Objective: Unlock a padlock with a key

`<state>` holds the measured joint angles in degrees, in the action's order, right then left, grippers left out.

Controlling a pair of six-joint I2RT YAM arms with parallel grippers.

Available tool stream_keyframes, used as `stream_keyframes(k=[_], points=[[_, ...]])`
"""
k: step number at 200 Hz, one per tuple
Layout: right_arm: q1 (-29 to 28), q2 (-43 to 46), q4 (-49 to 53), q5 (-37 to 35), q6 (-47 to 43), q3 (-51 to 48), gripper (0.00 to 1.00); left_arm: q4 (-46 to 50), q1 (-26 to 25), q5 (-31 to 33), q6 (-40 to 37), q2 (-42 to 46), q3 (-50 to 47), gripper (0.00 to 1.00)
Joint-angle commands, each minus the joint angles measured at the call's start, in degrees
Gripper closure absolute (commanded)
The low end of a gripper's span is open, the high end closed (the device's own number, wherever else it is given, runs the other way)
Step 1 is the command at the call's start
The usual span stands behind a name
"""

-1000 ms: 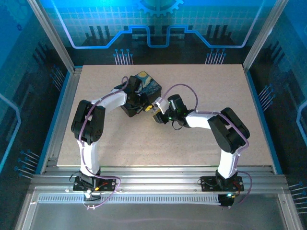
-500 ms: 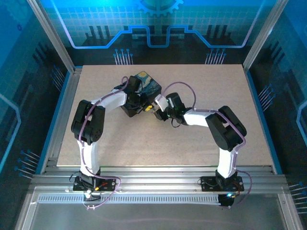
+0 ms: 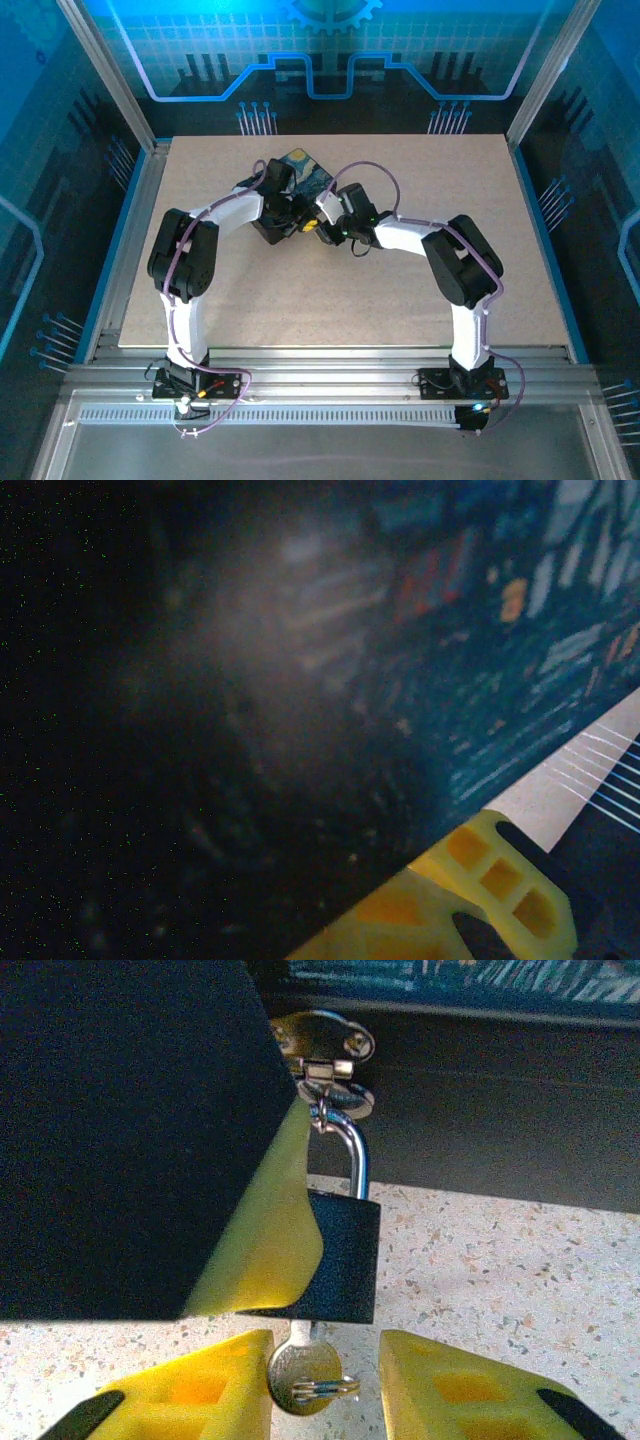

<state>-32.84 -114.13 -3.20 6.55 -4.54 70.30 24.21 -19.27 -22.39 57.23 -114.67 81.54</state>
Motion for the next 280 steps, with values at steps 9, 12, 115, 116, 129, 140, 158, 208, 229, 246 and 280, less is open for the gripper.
stream_keyframes(k=[9,12,115,116,129,140,158,208,229,246,280], points=[[-0.6,-1.6,2.8,0.4,-0.3,1.9,0.76,4.9,0.4,-5.5,1.6,-2.5,-3.3,1.00],[-0.6,-1.5,2.7,0.4,-0.3,1.9,0.78,4.8,0.4,-5.6,1.6,-2.5,-3.4,1.00],[5.3,-2.0,-0.1,26.4,15.1,2.9,1.00,2.8,1.9,-5.5,1.5,-2.2,-6.0,1.00],[5.5,-2.0,-0.5,26.9,15.6,2.8,1.00,2.8,1.9,-5.6,1.5,-2.2,-6.0,1.00],[6.7,-2.7,-5.4,31.1,21.9,1.5,1.00,2.4,2.0,-5.6,1.7,-2.3,-6.3,1.00],[7.0,-3.7,-8.2,33.6,26.1,1.2,1.00,2.2,2.0,-5.8,1.8,-2.4,-6.4,1.00],[7.0,-5.4,-10.9,36.6,31.5,1.7,1.00,1.9,2.1,-5.8,1.9,-2.6,-6.3,1.00],[8.8,-9.1,-24.5,41.4,49.2,0.8,1.00,1.0,2.3,-6.0,2.4,-2.6,-6.5,1.00],[9.6,-10.8,-30.7,43.6,57.9,0.2,1.00,0.9,2.4,-6.2,2.4,-2.7,-6.5,1.00],[9.8,-11.4,-32.5,44.6,61.6,0.3,1.00,0.8,2.4,-6.3,2.4,-2.8,-6.5,1.00],[9.9,-10.0,-24.8,45.8,57.2,2.4,0.82,0.9,2.6,-6.6,2.4,-2.7,-6.4,1.00]])
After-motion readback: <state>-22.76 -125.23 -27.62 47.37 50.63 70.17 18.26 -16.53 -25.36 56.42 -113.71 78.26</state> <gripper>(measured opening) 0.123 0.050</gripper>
